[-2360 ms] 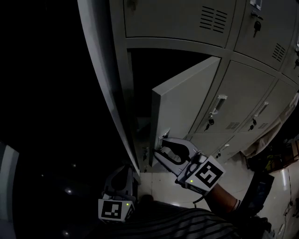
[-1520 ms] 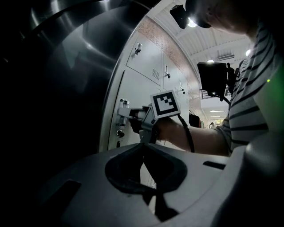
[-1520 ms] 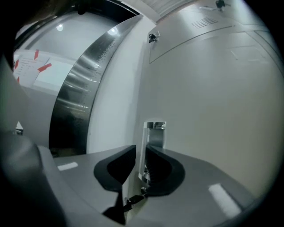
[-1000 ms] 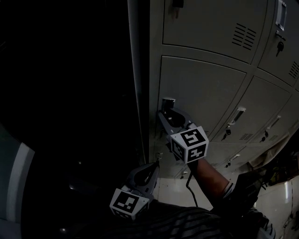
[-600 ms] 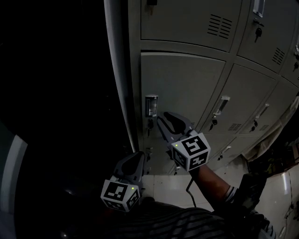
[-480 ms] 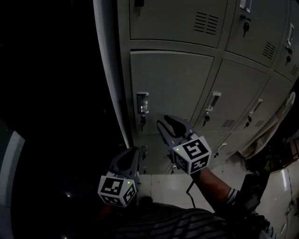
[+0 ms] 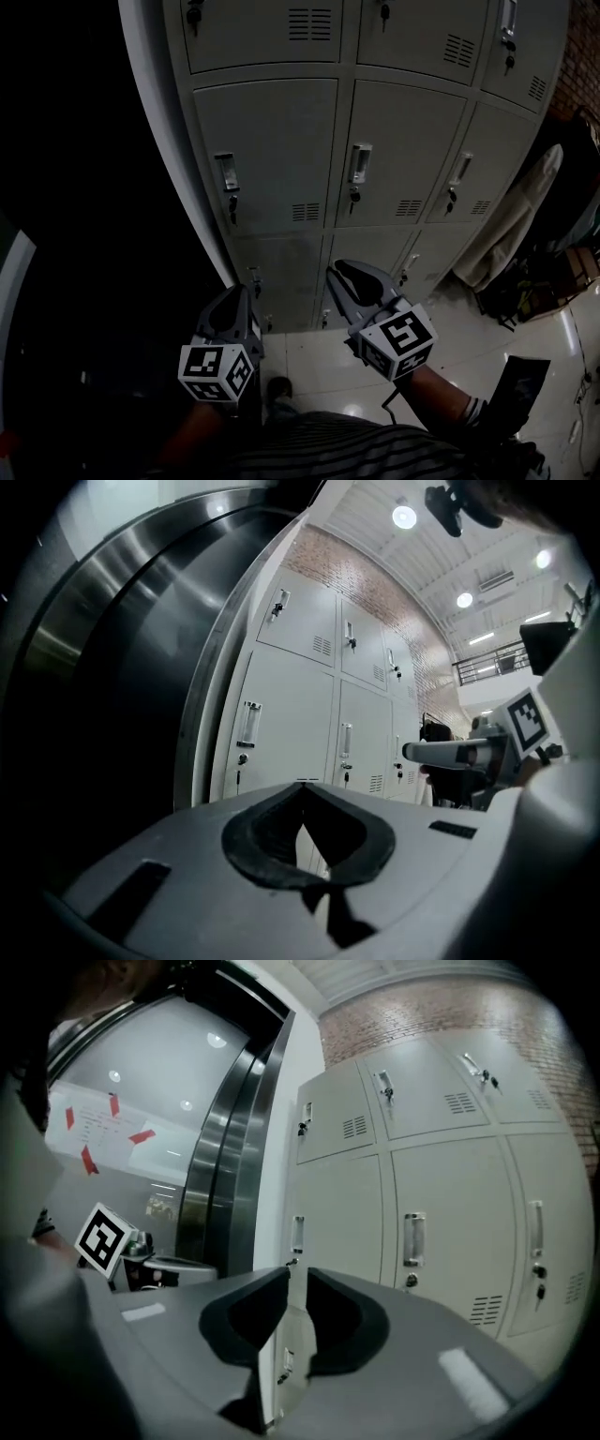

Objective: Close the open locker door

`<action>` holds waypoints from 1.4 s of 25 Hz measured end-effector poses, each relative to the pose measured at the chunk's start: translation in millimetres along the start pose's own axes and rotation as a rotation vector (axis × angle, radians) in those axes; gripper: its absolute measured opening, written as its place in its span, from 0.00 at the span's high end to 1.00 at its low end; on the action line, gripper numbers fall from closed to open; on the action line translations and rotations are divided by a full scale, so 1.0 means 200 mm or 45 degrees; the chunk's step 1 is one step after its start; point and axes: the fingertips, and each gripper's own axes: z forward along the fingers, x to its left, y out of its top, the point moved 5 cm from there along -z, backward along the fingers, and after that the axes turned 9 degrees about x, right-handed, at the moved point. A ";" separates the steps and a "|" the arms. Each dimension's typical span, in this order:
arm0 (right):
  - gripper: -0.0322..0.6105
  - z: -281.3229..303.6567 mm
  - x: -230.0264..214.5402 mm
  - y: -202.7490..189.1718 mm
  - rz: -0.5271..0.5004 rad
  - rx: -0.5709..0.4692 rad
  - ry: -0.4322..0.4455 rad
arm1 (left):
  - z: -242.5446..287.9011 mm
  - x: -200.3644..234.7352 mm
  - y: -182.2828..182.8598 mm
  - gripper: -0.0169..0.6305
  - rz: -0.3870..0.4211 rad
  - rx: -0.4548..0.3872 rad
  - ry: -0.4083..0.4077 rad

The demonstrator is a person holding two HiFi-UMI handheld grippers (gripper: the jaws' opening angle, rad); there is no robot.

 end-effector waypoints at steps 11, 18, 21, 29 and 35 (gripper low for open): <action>0.95 -0.45 0.12 -0.18 0.192 -0.014 -0.041 | -0.34 -0.20 -0.10 0.97 0.001 0.012 0.050; 0.95 -0.50 0.25 -0.22 0.281 0.002 -0.100 | -0.47 -0.17 -0.15 0.97 -0.004 0.040 0.045; 0.95 -0.48 0.31 -0.23 0.271 0.012 -0.112 | -0.50 -0.17 -0.17 0.97 0.020 0.055 0.037; 0.95 -0.44 0.42 -0.25 0.254 0.043 -0.144 | -0.55 -0.13 -0.23 0.97 0.027 0.073 0.004; 0.95 -0.42 0.46 -0.22 0.228 0.052 -0.144 | -0.55 -0.12 -0.25 0.97 0.022 0.084 -0.007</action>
